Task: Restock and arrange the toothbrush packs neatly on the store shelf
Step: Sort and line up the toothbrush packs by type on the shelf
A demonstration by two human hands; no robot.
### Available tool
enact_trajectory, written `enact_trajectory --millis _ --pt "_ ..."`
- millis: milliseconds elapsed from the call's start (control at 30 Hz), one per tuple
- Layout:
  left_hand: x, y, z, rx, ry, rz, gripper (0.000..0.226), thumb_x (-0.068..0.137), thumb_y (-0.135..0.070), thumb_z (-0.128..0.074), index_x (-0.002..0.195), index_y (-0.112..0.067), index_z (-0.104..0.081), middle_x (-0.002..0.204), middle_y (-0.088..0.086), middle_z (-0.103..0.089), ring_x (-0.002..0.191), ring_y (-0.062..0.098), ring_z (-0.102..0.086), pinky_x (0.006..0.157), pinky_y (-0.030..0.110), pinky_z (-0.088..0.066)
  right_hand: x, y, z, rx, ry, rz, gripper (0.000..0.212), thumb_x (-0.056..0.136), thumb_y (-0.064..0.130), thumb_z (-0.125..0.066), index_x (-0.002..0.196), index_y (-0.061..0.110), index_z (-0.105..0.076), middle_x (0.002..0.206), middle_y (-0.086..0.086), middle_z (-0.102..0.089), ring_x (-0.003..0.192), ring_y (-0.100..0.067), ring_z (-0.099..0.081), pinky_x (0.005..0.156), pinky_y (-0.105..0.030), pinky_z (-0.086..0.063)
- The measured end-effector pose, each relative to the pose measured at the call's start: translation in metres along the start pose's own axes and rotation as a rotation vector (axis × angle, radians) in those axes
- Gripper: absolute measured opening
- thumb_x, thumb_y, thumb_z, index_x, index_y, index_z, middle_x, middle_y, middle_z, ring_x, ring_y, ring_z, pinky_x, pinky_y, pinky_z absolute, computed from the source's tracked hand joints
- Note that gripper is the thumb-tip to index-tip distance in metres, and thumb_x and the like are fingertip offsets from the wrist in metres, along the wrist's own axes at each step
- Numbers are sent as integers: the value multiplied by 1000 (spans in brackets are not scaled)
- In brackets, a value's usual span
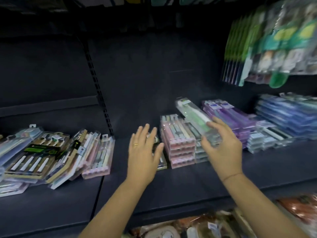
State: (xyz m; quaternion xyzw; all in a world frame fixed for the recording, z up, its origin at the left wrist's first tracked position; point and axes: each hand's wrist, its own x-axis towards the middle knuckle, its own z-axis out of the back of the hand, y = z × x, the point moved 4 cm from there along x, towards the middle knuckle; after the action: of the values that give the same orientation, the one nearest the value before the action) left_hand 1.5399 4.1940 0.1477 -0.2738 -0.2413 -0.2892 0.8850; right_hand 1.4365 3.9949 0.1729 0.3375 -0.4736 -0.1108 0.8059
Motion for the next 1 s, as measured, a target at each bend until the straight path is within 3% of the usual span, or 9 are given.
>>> enact_trajectory --millis 133,200,267,367,600,733,867,933,1000 --pt "24 -35 -34 56 290 -122 79 89 -66 -6 154 -27 -23 164 -5 -11 151 13 -2 118 27 8 18 -33 -5 -181 58 -1 36 80 3 -74 115 5 -66 135 -10 -57 120 -23 -57 100 -15 -35" --pt "26 -38 -44 52 400 -107 63 99 -59 -23 154 -27 -25 163 -5 -15 151 13 -3 119 27 2 20 -39 -10 -266 69 60 35 79 5 -76 113 5 -68 130 -11 -61 115 -28 -59 98 -30 -42" --pt "26 -38 -48 23 424 -84 55 103 -46 -34 154 -26 -25 163 -6 -17 150 13 -4 118 26 -3 21 -45 -11 -363 34 132 34 74 6 -81 107 6 -71 118 -11 -67 107 -34 -62 96 -40 -39" --pt "26 -37 -50 15 407 -89 54 104 -43 -36 154 -26 -26 162 -6 -18 150 13 -4 118 26 -3 25 -56 -9 -442 -46 115 32 70 9 -85 99 8 -73 108 -9 -70 100 -34 -62 86 -37 -27" --pt "23 -35 -56 3 399 -74 54 104 -44 -36 154 -27 -25 163 -7 -16 151 13 -2 120 31 -4 20 -59 -9 -457 -118 31 30 72 18 -84 99 9 -73 106 -7 -70 101 -33 -58 87 -38 -25" --pt "20 -34 -42 40 394 -64 70 94 -62 -18 155 -27 -21 164 -6 -12 151 12 0 119 28 6 14 -49 -4 -513 -161 47 36 68 17 -86 101 10 -72 112 -11 -64 107 -33 -49 88 -41 -26" --pt "2 9 2 57 198 23 67 98 -61 -23 154 -25 -26 162 -8 -16 150 11 -3 119 25 10 -3 -2 -17 -306 -86 173 37 70 8 -85 104 7 -69 117 -16 -57 110 -33 -46 90 -51 -36" --pt "-16 51 36 73 -3 128 57 100 -49 -42 147 -18 -41 157 1 -31 148 22 -20 122 37 -9 -21 30 -41 -101 74 249 31 76 11 -80 105 8 -68 117 -9 -55 109 -28 -52 91 -51 -47" --pt "-40 97 68 161 -216 239 49 96 -34 -56 137 -7 -52 146 15 -45 137 34 -37 113 52 -32 -44 60 -72 57 285 252 28 85 24 -71 110 13 -67 119 3 -51 113 -17 -52 97 -39 -47"
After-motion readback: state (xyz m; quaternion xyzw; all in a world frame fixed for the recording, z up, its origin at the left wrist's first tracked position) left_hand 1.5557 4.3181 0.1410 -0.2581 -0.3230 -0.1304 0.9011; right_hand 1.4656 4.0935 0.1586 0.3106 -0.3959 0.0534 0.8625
